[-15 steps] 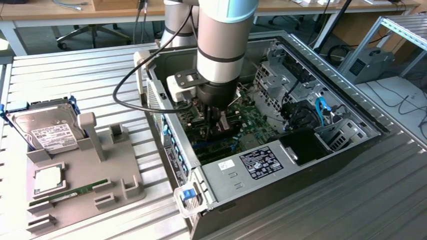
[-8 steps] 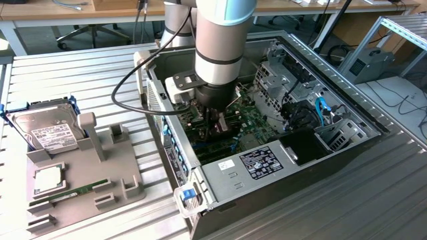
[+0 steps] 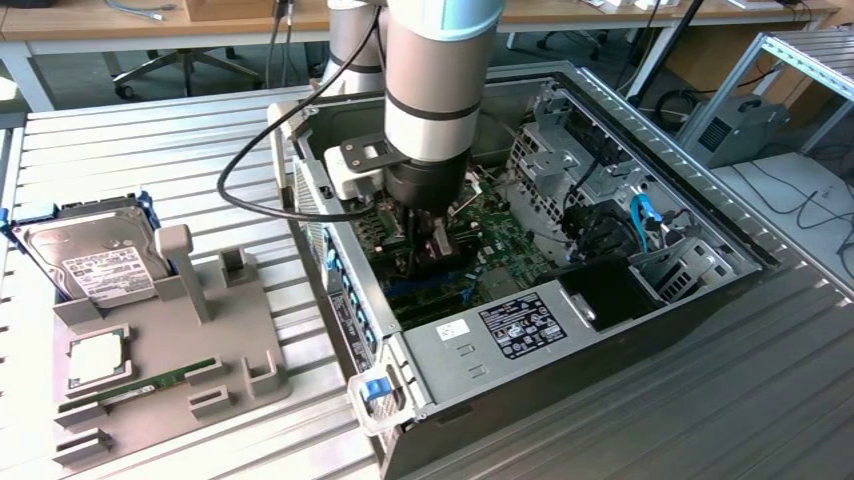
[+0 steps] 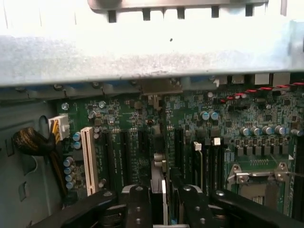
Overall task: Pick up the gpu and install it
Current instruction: 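Insert the gpu into the slot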
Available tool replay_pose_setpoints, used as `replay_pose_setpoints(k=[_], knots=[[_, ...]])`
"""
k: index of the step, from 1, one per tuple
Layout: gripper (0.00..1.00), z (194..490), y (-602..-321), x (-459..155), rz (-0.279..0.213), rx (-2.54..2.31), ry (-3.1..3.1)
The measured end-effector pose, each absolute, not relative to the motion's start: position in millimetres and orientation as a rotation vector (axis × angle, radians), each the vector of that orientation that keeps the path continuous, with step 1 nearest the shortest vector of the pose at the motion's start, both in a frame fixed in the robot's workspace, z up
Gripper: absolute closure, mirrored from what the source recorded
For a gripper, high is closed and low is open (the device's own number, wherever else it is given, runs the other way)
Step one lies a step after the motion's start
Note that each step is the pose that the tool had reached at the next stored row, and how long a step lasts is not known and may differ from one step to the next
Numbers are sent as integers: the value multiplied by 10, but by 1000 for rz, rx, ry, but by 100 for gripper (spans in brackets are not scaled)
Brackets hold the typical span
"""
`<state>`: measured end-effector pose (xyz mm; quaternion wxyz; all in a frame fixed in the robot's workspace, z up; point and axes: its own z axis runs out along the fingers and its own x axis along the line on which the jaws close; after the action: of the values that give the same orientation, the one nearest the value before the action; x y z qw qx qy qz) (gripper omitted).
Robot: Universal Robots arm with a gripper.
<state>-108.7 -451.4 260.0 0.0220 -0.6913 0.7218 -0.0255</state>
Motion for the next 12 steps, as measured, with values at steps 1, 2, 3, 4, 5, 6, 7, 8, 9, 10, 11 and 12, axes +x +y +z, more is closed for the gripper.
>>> replay_pose_setpoints(k=[1, 2, 3, 4, 5, 6, 7, 8, 9, 10, 11, 12], knots=[[73, 2615, -4514, -1087, -68, -2137, 2232], [73, 2603, -4516, -1087, -47, -2128, 2224], [73, 2602, -4521, -1086, -56, -2132, 2227], [73, 2602, -4527, -1087, -75, -2140, 2235], [73, 2602, -4526, -1087, -75, -2140, 2235], [73, 2602, -4527, -1087, -75, -2146, 2230], [73, 2598, -4526, -1087, -77, -2155, 2223], [73, 2597, -4527, -1086, -78, -2156, 2223], [73, 2597, -4526, -1086, -78, -2157, 2222], [73, 2597, -4526, -1086, -79, -2157, 2221], [73, 2596, -4526, -1086, -79, -2158, 2221], [73, 2591, -4526, -1086, -80, -2159, 2221]])
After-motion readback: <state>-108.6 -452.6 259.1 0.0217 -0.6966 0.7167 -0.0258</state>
